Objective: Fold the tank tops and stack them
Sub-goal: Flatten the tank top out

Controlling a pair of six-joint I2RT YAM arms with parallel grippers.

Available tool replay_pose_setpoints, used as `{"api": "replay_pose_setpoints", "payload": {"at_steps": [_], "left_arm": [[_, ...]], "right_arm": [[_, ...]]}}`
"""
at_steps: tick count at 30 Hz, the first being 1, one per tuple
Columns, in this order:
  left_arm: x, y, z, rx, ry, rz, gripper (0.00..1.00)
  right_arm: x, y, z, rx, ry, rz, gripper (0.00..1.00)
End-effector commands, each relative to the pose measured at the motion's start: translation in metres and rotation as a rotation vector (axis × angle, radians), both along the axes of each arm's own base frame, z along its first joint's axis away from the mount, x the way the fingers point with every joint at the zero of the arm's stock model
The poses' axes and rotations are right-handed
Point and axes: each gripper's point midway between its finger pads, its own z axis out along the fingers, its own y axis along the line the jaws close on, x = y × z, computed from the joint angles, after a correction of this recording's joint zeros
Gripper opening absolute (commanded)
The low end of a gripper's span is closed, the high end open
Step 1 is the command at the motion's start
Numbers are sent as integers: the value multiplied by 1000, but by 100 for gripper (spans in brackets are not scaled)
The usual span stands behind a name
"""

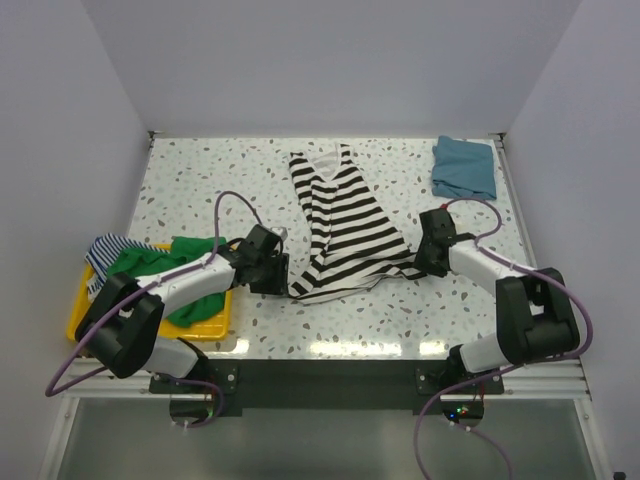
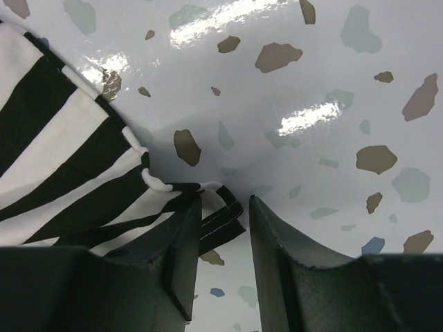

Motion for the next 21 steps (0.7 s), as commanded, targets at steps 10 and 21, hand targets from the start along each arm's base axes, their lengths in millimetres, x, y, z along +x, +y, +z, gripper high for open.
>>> {"api": "replay_pose_setpoints", "payload": {"at_steps": [10,21], "left_arm": [[8,-17,5,-70,-37,-53,51],[17,-22,2,-80,-33,-1,49]], "right_arm": [[-7,18,-3,116,-9,18,20],[-9,4,24,93,-55,-17,0]]}}
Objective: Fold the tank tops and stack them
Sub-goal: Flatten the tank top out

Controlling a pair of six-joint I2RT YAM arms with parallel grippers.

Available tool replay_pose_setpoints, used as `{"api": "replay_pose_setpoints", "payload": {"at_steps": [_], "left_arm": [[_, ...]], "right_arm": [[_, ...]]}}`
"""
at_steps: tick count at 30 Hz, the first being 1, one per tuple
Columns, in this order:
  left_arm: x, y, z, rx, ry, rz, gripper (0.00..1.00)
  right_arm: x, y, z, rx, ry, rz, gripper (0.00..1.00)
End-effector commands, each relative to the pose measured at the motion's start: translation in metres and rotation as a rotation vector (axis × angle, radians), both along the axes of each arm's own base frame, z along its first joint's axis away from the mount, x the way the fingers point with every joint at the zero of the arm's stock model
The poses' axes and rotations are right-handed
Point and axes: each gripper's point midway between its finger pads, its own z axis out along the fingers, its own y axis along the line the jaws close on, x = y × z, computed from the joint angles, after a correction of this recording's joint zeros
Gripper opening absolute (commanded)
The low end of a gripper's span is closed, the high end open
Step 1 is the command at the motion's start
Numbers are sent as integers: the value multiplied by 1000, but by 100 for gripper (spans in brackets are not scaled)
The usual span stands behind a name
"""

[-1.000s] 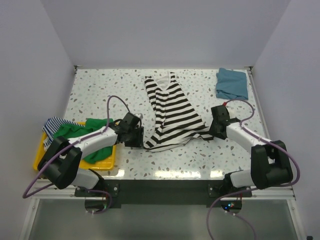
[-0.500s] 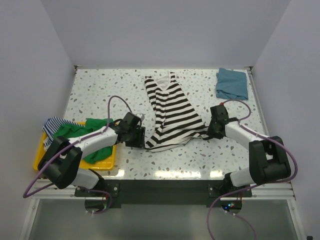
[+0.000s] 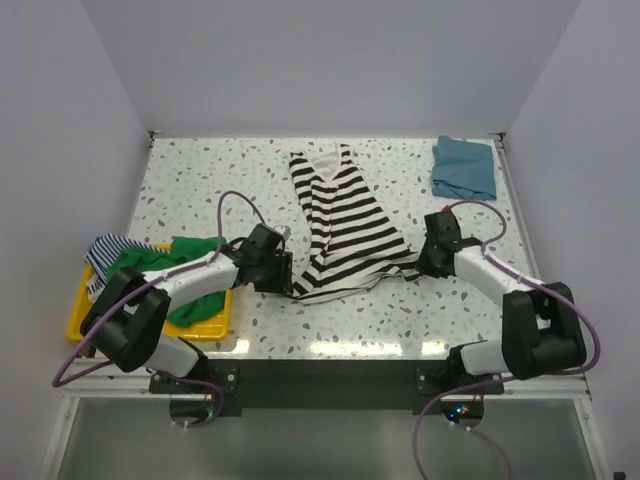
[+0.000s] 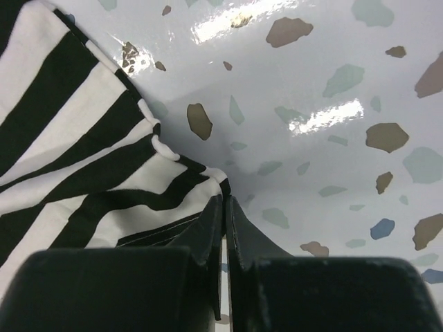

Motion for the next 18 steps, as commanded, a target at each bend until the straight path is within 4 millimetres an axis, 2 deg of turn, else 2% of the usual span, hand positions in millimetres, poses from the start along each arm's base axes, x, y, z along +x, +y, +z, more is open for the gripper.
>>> {"api": "replay_pose_setpoints", "payload": {"at_steps": [1,10,13,14,17,18], "left_arm": [[11,-10,1,-31,-20,10,48],[2,-13,-15,-40,40,9,33],[2,-16,-15,-47,48,8,23],[2,-17,-15,-50,50,6,15],[9,-16,-9,-39,29,20,0],[12,-12,-4,-20,13,35,0]], "right_arm": [[0,-7,22,11,-54,-26,0],[4,-8,47,17,-104,-22,0],[8,-5,58,36,-129,-15,0],[13,-3,68,42,-153,-14,0],[20,-2,88,48,-194,-8,0],[20,-1,94,51,-201,-5,0]]}}
